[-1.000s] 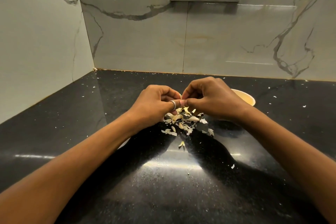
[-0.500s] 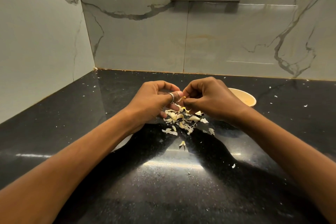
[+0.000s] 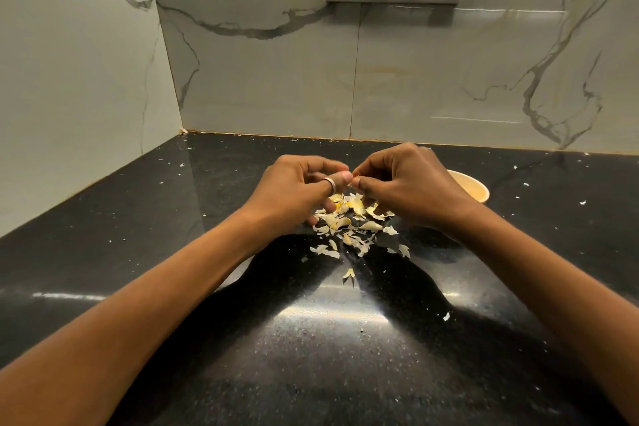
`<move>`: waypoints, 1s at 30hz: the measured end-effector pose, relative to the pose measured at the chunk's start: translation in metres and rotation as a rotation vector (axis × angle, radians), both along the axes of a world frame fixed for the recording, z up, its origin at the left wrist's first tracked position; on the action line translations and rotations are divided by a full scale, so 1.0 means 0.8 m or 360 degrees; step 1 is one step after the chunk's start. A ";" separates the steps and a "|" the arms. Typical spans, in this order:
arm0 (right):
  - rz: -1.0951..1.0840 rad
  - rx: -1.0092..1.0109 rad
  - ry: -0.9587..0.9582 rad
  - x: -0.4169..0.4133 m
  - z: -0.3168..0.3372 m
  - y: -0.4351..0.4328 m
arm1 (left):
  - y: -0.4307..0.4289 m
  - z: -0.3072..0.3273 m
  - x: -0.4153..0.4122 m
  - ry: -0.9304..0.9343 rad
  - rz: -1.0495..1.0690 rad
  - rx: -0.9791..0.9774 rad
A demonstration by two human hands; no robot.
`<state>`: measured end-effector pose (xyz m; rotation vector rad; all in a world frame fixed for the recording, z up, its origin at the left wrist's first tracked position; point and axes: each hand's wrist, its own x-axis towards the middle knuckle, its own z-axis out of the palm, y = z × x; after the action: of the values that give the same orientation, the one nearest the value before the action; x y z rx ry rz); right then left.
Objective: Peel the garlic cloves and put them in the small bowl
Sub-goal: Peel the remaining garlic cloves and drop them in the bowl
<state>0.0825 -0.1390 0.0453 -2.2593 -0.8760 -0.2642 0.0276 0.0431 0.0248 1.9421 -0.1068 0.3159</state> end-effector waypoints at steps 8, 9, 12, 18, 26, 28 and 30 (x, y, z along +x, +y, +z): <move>0.0064 0.0013 -0.0032 -0.001 0.000 0.002 | -0.002 0.002 -0.003 0.0129 -0.0099 -0.0268; 0.0070 0.0032 -0.0057 -0.001 0.000 0.002 | -0.002 0.002 -0.004 0.0110 -0.0108 -0.0295; 0.0074 0.0059 -0.0158 -0.001 -0.001 0.003 | -0.003 0.001 -0.003 0.0038 -0.0098 -0.0338; 0.0030 -0.0045 -0.0358 -0.006 -0.010 0.005 | -0.007 -0.011 0.000 0.0004 -0.0043 -0.0151; -0.0014 0.0069 -0.0270 -0.009 -0.020 0.014 | -0.008 -0.017 -0.001 -0.0009 0.0059 -0.0306; -0.0055 0.0131 -0.0186 -0.009 -0.021 0.015 | -0.008 -0.019 -0.001 -0.0010 0.0075 -0.0343; -0.0079 0.0199 -0.0091 -0.009 -0.025 0.016 | -0.010 -0.022 -0.001 0.0011 0.0085 -0.0388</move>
<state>0.0756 -0.1259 0.0256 -2.1686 -0.8106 -0.3971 0.0269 0.0354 0.0075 1.7060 -0.0107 0.3414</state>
